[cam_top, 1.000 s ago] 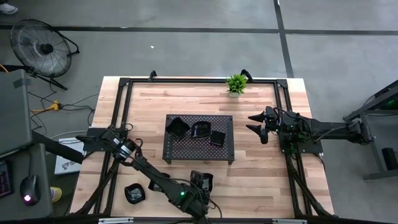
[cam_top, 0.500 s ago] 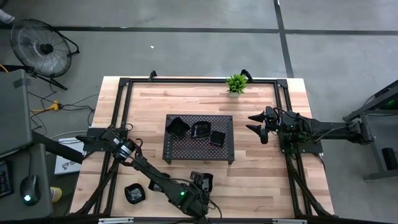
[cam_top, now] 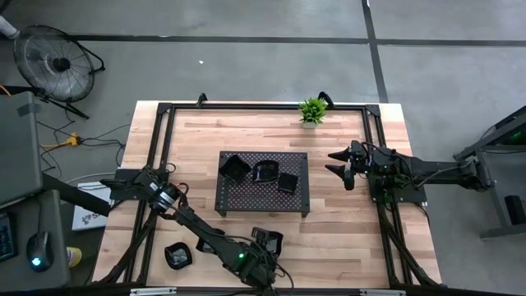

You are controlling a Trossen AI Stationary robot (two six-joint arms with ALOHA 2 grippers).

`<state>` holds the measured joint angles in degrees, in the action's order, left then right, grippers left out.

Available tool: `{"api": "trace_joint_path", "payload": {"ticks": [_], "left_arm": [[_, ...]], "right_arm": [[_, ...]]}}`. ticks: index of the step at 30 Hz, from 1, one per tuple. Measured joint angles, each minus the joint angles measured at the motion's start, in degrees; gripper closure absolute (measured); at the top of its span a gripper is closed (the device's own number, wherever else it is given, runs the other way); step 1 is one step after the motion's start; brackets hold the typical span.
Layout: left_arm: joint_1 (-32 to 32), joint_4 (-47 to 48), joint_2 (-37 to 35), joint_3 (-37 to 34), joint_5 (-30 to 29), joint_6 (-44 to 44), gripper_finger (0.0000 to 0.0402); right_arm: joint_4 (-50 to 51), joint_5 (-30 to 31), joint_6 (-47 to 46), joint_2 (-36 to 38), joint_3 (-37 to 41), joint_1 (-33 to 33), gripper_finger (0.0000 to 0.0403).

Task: Pick & Place Mini shaped plates
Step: Stack the right distorted square plate on top of the distorted square plates on the shelf

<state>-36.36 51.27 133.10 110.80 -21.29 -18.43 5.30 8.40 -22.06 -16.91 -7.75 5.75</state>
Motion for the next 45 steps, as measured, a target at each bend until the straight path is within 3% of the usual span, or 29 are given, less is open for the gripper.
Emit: {"api": "trace_joint_path", "payload": {"ticks": [13, 34, 45], "left_arm": [[-0.02, 0.78, 0.00, 6.20, -0.02, 2.15, 0.0400], [-3.25, 9.69, -0.08, 24.36, -1.70, 5.11, 0.0401], [-5.05, 8.97, -4.39, 24.22, -2.03, 7.85, 0.0401]], "right_arm": [[0.00, 0.00, 0.00, -0.01, 0.00, 0.00, 0.0157], [-0.01, 0.01, 0.00, 0.00, 0.00, 0.01, 0.0157], [0.00, 0.00, 0.00, -0.02, 0.00, -0.01, 0.0157]]}}
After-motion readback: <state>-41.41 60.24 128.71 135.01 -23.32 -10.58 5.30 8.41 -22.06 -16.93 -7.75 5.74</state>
